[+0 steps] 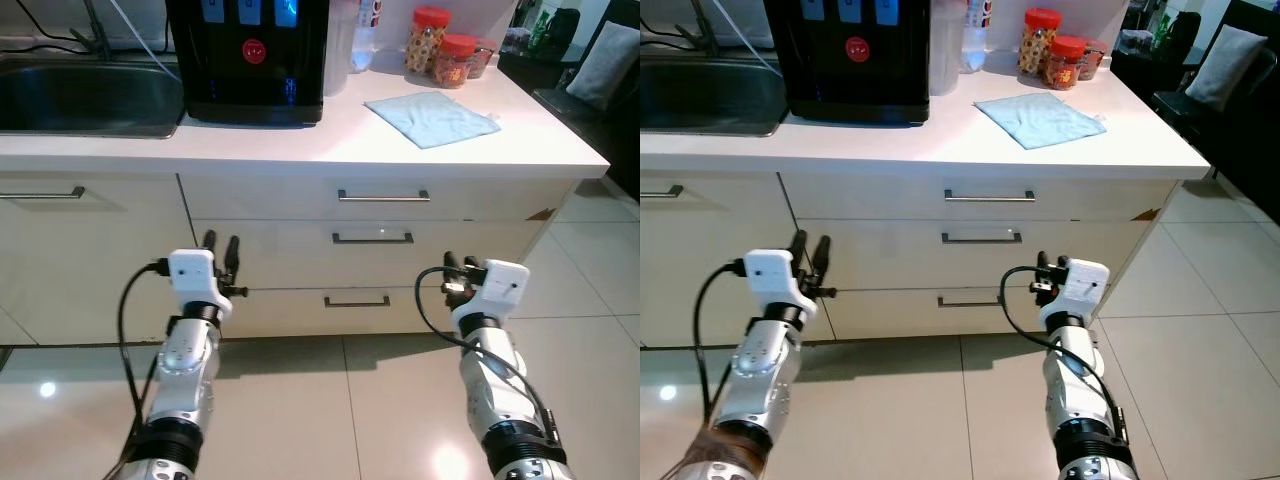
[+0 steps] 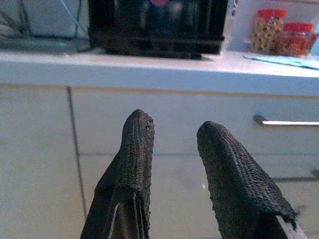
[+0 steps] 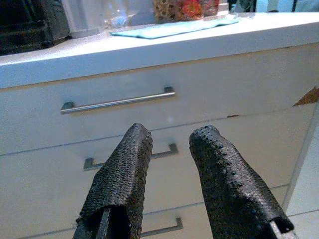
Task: Kitchen organization
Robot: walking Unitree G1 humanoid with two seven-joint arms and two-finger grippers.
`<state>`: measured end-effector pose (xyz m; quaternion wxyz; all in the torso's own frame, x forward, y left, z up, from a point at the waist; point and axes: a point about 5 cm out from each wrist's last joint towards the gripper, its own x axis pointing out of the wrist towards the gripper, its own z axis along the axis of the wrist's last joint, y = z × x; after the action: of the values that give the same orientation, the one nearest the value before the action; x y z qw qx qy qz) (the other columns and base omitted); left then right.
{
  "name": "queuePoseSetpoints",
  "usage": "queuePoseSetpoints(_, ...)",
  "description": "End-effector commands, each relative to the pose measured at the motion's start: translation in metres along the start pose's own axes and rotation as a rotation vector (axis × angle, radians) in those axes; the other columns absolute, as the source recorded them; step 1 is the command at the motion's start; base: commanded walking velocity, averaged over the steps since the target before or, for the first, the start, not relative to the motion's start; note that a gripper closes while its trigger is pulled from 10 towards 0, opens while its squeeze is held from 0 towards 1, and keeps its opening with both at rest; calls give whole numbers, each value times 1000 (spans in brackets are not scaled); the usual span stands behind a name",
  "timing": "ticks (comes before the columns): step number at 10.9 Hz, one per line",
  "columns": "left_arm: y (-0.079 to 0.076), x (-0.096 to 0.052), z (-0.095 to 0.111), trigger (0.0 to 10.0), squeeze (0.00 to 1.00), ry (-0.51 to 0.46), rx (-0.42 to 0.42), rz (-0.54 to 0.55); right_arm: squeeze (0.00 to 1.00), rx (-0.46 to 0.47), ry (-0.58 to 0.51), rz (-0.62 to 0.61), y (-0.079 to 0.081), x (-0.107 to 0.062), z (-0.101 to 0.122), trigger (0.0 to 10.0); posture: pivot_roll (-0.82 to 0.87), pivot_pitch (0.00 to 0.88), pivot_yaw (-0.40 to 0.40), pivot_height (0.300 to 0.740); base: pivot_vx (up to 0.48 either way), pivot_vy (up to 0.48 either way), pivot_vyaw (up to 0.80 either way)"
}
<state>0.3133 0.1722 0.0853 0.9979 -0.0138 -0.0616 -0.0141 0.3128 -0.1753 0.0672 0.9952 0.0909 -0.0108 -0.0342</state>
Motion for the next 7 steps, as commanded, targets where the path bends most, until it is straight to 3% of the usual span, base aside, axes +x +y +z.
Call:
queuePoseSetpoints(1, -2, -2, -4, 10000, 0, 29, -14, 2, 0, 13, 4, 5, 1, 0, 1, 10000, 167, 0, -41, 740, 0, 326, 0)
queuePoseSetpoints(7, -1, 0, -3, 10000, 0, 49, -27, 13, 0, 24, 26, 13, 4, -2, -1, 10000, 165, 15, -47, 740, 0, 466, 0)
